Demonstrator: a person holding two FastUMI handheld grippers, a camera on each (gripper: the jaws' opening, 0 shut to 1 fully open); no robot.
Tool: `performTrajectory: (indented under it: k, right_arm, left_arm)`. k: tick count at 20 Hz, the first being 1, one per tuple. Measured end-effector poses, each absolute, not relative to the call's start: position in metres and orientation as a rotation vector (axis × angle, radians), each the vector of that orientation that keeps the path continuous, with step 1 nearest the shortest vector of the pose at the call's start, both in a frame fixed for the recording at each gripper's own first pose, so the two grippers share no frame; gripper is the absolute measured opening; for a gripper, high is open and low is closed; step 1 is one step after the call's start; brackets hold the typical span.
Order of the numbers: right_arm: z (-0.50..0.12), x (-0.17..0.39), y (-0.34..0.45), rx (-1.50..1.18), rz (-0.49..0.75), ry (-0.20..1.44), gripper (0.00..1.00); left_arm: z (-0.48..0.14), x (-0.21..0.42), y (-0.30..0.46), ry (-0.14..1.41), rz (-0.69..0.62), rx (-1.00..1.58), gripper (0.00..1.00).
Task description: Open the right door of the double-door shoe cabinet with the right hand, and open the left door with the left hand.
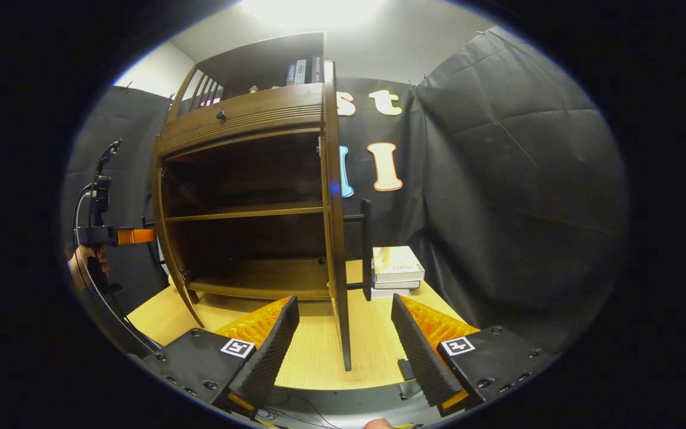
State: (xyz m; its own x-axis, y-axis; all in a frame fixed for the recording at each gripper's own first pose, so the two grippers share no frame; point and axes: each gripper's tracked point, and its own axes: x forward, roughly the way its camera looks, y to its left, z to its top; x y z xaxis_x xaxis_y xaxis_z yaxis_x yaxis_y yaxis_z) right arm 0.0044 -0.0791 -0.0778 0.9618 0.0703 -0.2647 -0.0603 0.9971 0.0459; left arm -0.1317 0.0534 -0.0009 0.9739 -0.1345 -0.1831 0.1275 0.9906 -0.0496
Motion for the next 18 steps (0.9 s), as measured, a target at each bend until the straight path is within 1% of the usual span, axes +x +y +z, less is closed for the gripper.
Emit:
performTrajectory:
  k: [1, 2, 6, 9, 10, 11, 12, 13, 14, 15, 16, 17, 18]
  right_arm:
    - [-0.078, 0.006, -0.075, 0.035, 0.075, 0.268, 0.97]
    - [-0.077, 0.008, -0.07, 0.033, 0.083, 0.267, 0.92]
    - [-0.078, 0.013, -0.054, 0.025, 0.115, 0.264, 0.92]
    - [-0.082, 0.02, -0.043, 0.026, 0.137, 0.26, 0.92]
    - [-0.083, 0.023, -0.038, 0.028, 0.146, 0.261, 0.92]
    - [-0.083, 0.025, -0.034, 0.027, 0.154, 0.262, 0.92]
    - [-0.084, 0.027, -0.03, 0.025, 0.163, 0.262, 0.92]
    - [-0.085, 0.028, -0.024, 0.022, 0.172, 0.262, 0.98]
    - [-0.08, 0.024, -0.015, 0.019, 0.181, 0.261, 0.98]
    - [-0.08, 0.025, -0.011, 0.015, 0.19, 0.259, 0.92]
    - [-0.079, 0.025, -0.006, 0.011, 0.198, 0.259, 0.92]
    - [-0.08, 0.025, -0.003, 0.007, 0.206, 0.257, 0.92]
    - [-0.08, 0.027, 0.0, 0.003, 0.212, 0.257, 0.92]
  left_arm:
    - [-0.001, -0.136, 0.059, 0.187, -0.128, -0.037, 0.12]
    - [-0.003, -0.14, 0.063, 0.187, -0.124, -0.038, 0.11]
    - [-0.003, -0.154, 0.087, 0.197, -0.102, -0.039, 0.11]
    - [-0.005, -0.164, 0.106, 0.207, -0.083, -0.05, 0.17]
    - [-0.004, -0.165, 0.112, 0.208, -0.08, -0.048, 0.16]
    - [-0.004, -0.169, 0.117, 0.208, -0.071, -0.041, 0.1]
    - [-0.003, -0.17, 0.122, 0.208, -0.069, -0.032, 0.09]
    - [-0.004, -0.171, 0.126, 0.204, -0.066, -0.024, 0.09]
    - [-0.004, -0.172, 0.131, 0.204, -0.056, -0.022, 0.09]
    - [-0.005, -0.173, 0.137, 0.204, -0.042, -0.018, 0.12]
    - [-0.006, -0.174, 0.143, 0.205, -0.025, -0.014, 0.11]
    - [-0.01, -0.174, 0.151, 0.21, -0.008, -0.01, 0.07]
    - [-0.012, -0.173, 0.16, 0.214, 0.011, -0.005, 0.08]
